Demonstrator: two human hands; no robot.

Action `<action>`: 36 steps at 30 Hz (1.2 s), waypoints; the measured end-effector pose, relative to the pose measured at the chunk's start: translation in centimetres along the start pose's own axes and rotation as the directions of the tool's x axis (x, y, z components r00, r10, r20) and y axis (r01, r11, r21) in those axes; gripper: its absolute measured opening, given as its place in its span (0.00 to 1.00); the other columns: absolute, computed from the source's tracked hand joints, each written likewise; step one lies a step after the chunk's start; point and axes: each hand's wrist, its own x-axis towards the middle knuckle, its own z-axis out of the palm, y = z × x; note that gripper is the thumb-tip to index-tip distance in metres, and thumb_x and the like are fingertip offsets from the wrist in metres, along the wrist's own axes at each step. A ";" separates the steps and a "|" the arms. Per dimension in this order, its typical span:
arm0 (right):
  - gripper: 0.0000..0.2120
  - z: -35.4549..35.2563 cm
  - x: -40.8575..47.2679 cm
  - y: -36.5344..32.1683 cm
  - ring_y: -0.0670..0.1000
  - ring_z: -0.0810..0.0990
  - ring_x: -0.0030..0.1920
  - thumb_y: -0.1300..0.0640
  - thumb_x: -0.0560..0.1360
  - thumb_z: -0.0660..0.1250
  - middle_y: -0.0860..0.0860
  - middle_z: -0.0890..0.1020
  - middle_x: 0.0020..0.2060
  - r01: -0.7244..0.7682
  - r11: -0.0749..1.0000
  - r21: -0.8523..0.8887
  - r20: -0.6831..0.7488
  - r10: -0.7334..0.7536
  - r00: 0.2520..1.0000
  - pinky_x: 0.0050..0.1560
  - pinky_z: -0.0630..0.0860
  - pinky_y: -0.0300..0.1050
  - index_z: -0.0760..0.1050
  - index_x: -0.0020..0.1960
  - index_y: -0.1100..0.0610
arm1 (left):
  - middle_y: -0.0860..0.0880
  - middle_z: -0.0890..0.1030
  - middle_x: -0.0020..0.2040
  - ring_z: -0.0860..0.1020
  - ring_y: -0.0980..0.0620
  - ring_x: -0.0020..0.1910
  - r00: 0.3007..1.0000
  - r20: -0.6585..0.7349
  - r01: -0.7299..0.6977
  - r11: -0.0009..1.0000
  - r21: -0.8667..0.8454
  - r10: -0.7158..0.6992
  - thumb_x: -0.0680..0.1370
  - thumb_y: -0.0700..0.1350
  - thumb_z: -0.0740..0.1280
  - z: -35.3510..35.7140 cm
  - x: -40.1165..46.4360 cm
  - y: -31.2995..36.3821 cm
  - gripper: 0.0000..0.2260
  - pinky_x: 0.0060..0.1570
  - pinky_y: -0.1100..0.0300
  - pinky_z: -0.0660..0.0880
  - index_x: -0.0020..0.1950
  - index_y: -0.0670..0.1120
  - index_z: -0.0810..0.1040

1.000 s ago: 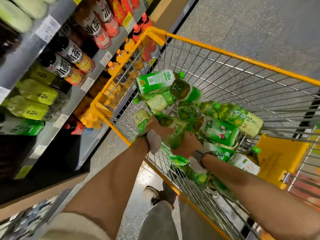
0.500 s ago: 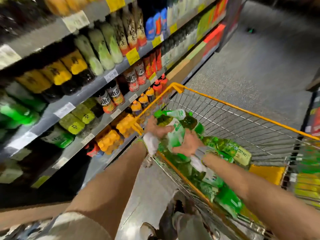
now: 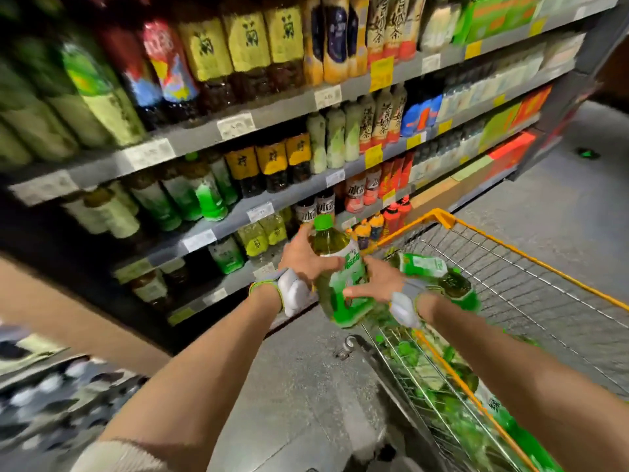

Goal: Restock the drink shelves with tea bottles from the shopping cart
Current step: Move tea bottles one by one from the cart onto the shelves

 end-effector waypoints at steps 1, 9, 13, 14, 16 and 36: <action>0.52 0.5 0.9 -0.6 0.51 0.78 0.60 0.31 0.50 0.77 0.49 0.78 0.61 0.034 0.999 -0.001 0.024 -0.034 0.999 0.63 0.74 0.52 0.67 0.68 0.55 | 0.53 0.78 0.59 0.78 0.50 0.59 1.000 -0.009 0.003 1.000 -0.004 -0.003 0.58 0.53 0.80 -1.1 -0.5 -0.6 0.39 0.59 0.53 0.76 0.67 0.53 0.69; 0.25 5.9 3.2 -9.0 0.42 0.83 0.50 0.66 0.65 0.77 0.44 0.85 0.48 0.226 0.968 0.113 0.324 -0.251 0.912 0.55 0.79 0.41 0.75 0.60 0.57 | 0.51 0.81 0.58 0.79 0.54 0.57 0.996 -0.059 0.060 0.998 0.009 -0.059 0.62 0.46 0.81 -9.7 -3.6 -5.8 0.35 0.58 0.63 0.73 0.67 0.49 0.73; 0.32 10.2 7.4 -12.4 0.42 0.82 0.52 0.65 0.62 0.79 0.49 0.83 0.53 0.321 0.941 0.110 0.357 -0.339 0.871 0.55 0.78 0.40 0.72 0.63 0.55 | 0.52 0.82 0.57 0.80 0.54 0.57 0.989 -0.111 0.098 0.994 -0.042 -0.102 0.56 0.54 0.80 -13.0 -3.4 -10.2 0.40 0.62 0.53 0.75 0.67 0.51 0.73; 0.34 11.0 7.8 -12.5 0.41 0.82 0.52 0.64 0.61 0.80 0.48 0.83 0.52 0.331 0.939 0.097 0.338 -0.344 0.876 0.55 0.79 0.41 0.72 0.63 0.55 | 0.53 0.82 0.57 0.80 0.55 0.57 0.988 -0.124 0.094 0.995 -0.036 -0.098 0.54 0.57 0.79 -13.2 -3.3 -10.9 0.41 0.62 0.52 0.75 0.67 0.53 0.73; 0.41 13.0 9.6 -12.4 0.45 0.81 0.55 0.56 0.53 0.83 0.49 0.82 0.55 0.329 0.939 0.100 0.292 -0.344 0.893 0.59 0.78 0.50 0.71 0.64 0.54 | 0.54 0.82 0.57 0.80 0.56 0.56 0.987 -0.138 0.086 0.996 -0.005 -0.086 0.55 0.57 0.79 -13.6 -3.1 -12.6 0.41 0.62 0.53 0.75 0.67 0.54 0.72; 0.44 30.5 34.5 -9.4 0.51 0.77 0.57 0.54 0.60 0.81 0.51 0.78 0.58 0.700 0.713 -0.048 -0.006 -0.701 0.713 0.55 0.74 0.42 0.62 0.69 0.53 | 0.48 0.71 0.70 0.69 0.54 0.68 0.815 -0.386 -0.229 0.851 0.473 0.433 0.72 0.47 0.74 -10.9 8.8 -39.6 0.33 0.67 0.62 0.66 0.73 0.44 0.64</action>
